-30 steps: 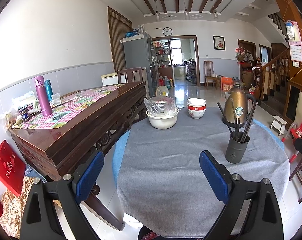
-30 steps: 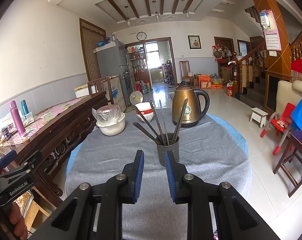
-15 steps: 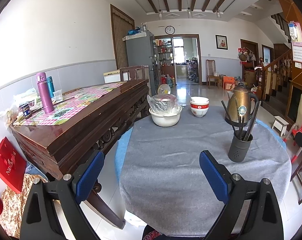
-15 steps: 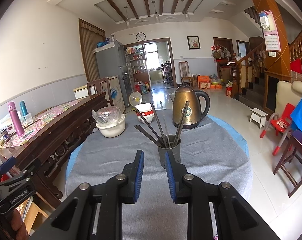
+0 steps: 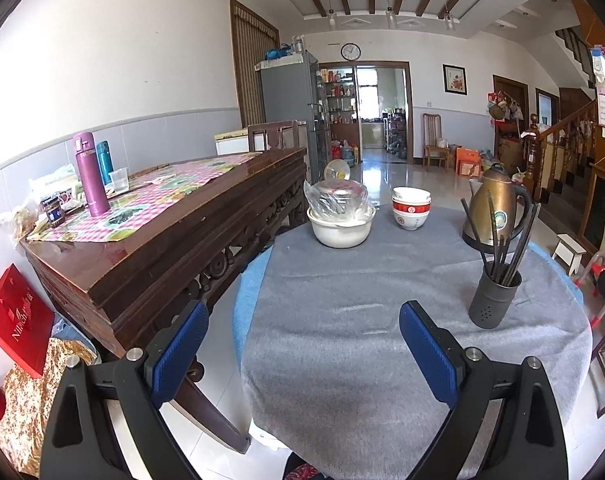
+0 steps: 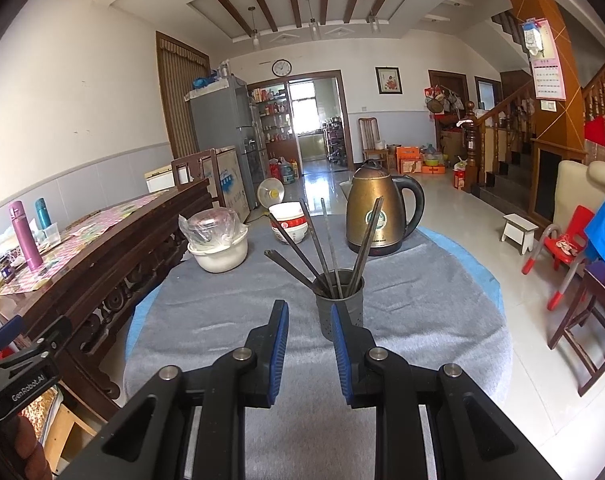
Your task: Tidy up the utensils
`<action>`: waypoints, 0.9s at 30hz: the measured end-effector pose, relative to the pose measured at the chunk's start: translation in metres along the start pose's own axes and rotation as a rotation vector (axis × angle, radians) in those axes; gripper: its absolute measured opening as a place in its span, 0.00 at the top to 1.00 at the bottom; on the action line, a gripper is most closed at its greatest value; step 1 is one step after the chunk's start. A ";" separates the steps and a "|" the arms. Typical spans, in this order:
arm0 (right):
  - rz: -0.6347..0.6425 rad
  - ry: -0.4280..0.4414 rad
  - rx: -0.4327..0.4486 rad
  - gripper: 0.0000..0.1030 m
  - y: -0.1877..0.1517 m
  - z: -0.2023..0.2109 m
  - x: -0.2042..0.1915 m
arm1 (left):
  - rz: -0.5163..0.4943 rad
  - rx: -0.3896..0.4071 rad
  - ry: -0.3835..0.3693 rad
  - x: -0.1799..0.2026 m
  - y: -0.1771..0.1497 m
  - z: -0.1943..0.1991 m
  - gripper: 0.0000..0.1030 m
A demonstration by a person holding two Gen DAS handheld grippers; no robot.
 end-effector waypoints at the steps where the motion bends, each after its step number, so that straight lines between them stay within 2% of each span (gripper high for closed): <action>1: 0.003 -0.003 0.003 0.76 0.001 -0.003 0.000 | -0.002 -0.003 0.000 0.002 0.001 -0.003 0.07; 14: 0.002 -0.021 0.002 0.76 0.012 -0.030 0.007 | -0.021 0.001 -0.033 0.021 0.022 -0.022 0.07; 27: -0.012 -0.015 0.015 0.76 0.017 -0.029 0.010 | -0.029 0.020 -0.048 0.026 0.030 -0.015 0.07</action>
Point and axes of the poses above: each gripper's, at about its wrist camera, not at the fingertips, and z roughly against the way its jaws point, x to its right, y to its top, the point moved 3 cm from there along -z, roughly the way its jaws point, and after that the axes turned 12 degrees about -z, right-handed, at the moved point
